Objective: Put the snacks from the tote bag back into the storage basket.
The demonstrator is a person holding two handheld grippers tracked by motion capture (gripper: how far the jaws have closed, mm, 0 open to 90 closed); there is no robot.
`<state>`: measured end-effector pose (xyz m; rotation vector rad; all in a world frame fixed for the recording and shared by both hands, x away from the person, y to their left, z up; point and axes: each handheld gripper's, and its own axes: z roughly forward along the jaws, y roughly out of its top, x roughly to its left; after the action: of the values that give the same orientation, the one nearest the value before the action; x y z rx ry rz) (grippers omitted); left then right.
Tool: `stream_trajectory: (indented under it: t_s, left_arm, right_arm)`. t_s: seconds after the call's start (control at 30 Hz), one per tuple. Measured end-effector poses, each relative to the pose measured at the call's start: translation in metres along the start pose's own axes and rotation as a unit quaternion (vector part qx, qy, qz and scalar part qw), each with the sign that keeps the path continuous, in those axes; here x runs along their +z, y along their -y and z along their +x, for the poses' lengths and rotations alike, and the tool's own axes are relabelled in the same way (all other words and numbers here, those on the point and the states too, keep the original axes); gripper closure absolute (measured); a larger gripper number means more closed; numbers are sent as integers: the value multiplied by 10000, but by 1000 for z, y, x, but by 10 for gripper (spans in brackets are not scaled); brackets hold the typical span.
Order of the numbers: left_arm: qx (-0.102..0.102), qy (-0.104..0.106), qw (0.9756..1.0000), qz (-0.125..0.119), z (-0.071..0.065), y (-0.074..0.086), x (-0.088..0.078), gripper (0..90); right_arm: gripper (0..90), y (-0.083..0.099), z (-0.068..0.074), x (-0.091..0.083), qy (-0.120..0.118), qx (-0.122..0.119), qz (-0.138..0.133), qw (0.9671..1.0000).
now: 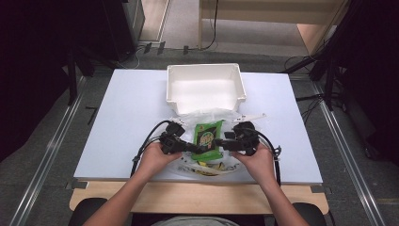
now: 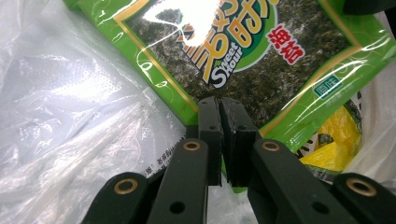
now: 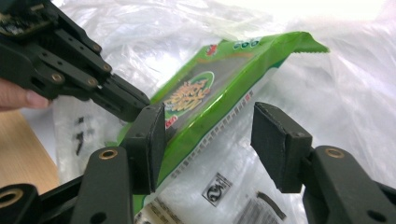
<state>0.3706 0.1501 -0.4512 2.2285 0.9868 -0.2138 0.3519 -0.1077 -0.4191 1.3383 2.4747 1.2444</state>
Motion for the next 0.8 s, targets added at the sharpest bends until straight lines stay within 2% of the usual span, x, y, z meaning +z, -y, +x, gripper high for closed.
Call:
stream_trajectory:
  t_s: [0.13,0.3,0.37,0.43,0.8]
  left_arm:
    - [-16,22,10000,-24,1,1,1,890]
    - [-131,94,9998,-66,3,1,3,900]
    - [-166,80,9998,-65,3,1,3,900]
    - [-155,78,9998,-72,3,1,3,900]
    - [-227,132,9995,-181,3,-2,9,900]
  right_arm:
    - [463,-8,2,5,-50,30,112,9999]
    - [437,-14,4,12,-13,87,267,9996]
    - [424,-16,2,14,-3,108,288,9995]
    - [416,-18,-1,15,-36,239,349,9991]
    - [412,-28,-11,33,-11,382,632,9973]
